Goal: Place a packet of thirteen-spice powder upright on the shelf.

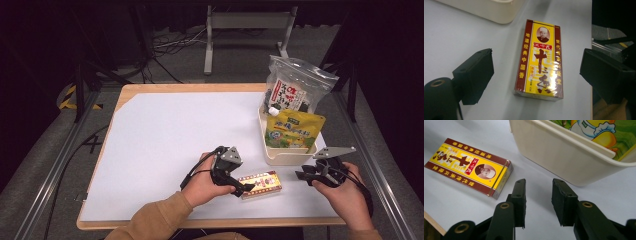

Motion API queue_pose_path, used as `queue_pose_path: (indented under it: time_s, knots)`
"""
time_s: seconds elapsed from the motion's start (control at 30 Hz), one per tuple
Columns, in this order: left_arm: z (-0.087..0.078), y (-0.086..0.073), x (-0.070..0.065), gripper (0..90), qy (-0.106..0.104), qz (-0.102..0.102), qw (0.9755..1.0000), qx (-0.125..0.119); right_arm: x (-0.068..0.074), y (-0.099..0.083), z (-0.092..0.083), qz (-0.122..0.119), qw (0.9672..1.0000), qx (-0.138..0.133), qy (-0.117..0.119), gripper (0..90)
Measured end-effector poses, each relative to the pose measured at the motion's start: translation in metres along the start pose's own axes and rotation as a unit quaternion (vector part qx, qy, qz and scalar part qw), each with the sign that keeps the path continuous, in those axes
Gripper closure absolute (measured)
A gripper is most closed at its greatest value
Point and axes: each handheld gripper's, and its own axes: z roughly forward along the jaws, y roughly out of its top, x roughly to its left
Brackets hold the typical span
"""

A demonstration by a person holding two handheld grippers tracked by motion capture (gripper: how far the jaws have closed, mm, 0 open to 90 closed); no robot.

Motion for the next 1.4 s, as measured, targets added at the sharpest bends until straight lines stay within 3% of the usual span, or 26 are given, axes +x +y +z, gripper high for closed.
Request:
queue_pose_path:
  time_s: [0.23,0.33,0.83,1.4]
  knots:
    - [0.013,-0.004,0.000,10.3,0.004,0.005,0.9998,0.021,0.000,0.001,0.002,0.002,1.0000,0.000,0.000,61.0]
    - [0.018,-0.004,-0.001,14.6,0.016,0.002,0.9994,0.030,-0.001,0.000,0.003,0.003,1.0000,0.003,0.001,60.9]
    - [0.032,-0.005,-0.004,12.1,0.011,0.002,0.9988,0.048,-0.002,-0.001,0.004,0.008,1.0000,0.000,0.000,56.9]
    - [0.046,-0.008,-0.008,16.4,0.018,0.028,0.9956,0.088,-0.003,-0.002,0.004,0.010,0.9999,-0.006,0.001,54.5]
